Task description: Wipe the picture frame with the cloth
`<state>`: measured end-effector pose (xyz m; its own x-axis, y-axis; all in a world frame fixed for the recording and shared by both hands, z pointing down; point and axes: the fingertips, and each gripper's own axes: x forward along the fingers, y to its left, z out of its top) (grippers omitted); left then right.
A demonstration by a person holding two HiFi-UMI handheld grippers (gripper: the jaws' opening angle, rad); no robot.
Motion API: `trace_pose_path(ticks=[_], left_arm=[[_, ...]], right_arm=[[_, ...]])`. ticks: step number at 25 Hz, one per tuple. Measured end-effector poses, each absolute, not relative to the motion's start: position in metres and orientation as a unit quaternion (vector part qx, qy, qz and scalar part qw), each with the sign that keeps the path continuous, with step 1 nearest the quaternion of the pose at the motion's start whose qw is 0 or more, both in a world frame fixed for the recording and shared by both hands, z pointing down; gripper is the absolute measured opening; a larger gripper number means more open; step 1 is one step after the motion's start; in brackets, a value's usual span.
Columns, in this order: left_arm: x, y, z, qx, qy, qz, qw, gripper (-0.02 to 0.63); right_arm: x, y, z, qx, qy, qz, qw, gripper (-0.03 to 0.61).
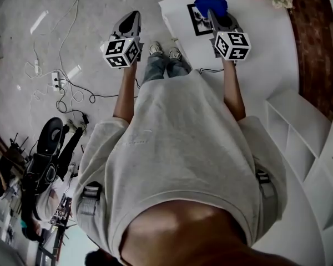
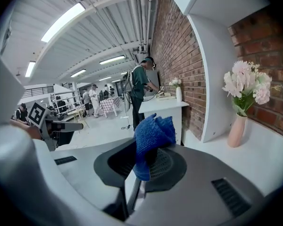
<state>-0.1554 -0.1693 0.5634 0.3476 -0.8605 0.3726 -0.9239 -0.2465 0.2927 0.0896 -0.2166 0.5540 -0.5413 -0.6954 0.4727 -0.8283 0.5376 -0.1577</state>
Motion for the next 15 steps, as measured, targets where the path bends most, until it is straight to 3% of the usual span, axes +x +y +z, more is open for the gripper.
trace_pose_path(ticks=[15], left_arm=[[-0.153, -0.165, 0.592, 0.792, -0.547, 0.090, 0.256, 0.015]], right_arm=[[0.061, -0.224, 0.608, 0.444, -0.843, 0.222, 0.207, 0.057]])
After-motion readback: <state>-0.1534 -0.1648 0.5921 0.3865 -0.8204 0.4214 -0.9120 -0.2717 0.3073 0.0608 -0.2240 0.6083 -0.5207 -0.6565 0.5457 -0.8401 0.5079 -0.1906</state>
